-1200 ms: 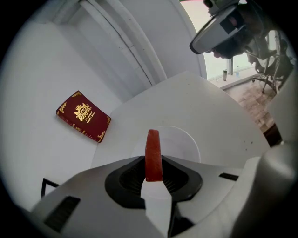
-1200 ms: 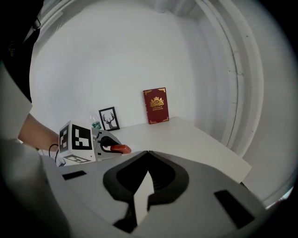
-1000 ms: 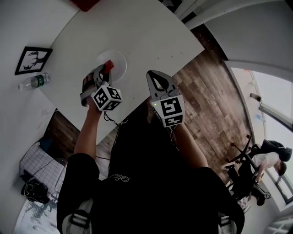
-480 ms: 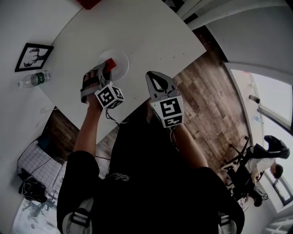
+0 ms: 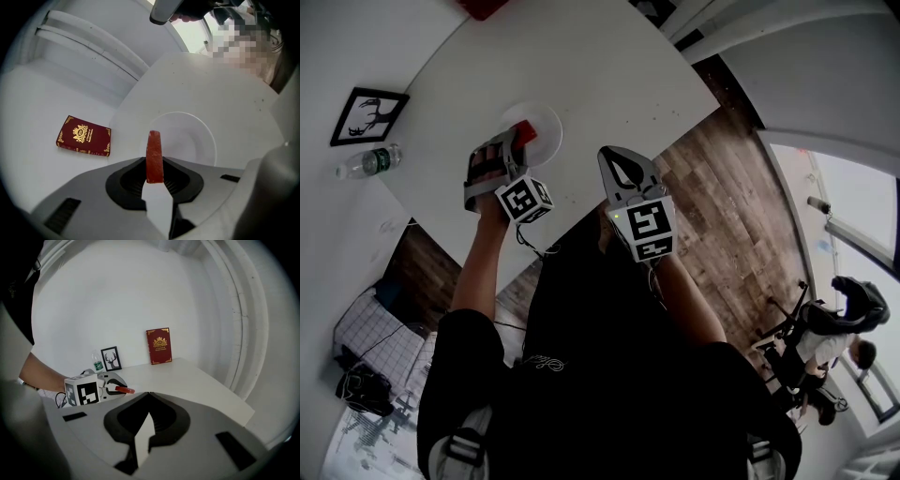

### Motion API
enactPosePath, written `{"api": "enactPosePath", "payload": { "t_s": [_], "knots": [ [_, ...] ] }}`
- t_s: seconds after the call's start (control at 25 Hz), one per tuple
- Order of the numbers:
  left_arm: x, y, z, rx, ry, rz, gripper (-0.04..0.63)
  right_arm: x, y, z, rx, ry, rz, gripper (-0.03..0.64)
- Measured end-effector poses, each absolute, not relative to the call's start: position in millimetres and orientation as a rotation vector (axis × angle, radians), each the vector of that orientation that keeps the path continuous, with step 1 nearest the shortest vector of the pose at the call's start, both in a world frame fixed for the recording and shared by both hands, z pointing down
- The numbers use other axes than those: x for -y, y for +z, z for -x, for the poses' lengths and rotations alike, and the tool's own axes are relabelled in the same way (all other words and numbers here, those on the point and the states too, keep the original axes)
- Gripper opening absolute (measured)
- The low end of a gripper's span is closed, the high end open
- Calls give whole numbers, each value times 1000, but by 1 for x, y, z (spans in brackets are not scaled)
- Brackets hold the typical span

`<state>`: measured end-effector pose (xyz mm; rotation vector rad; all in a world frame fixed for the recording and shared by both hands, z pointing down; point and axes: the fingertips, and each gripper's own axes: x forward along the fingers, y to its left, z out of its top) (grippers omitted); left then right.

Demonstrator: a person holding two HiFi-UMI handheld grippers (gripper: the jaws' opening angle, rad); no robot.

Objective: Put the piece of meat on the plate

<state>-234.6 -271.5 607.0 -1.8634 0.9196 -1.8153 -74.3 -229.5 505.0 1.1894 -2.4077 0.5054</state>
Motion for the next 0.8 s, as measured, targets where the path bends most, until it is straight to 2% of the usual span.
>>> {"api": "enactPosePath", "payload": {
  "t_s": [0.8],
  "knots": [
    [277, 616, 231, -847, -1849, 1805, 89, 231, 506, 70, 2405, 521, -1199, 21]
  ]
}}
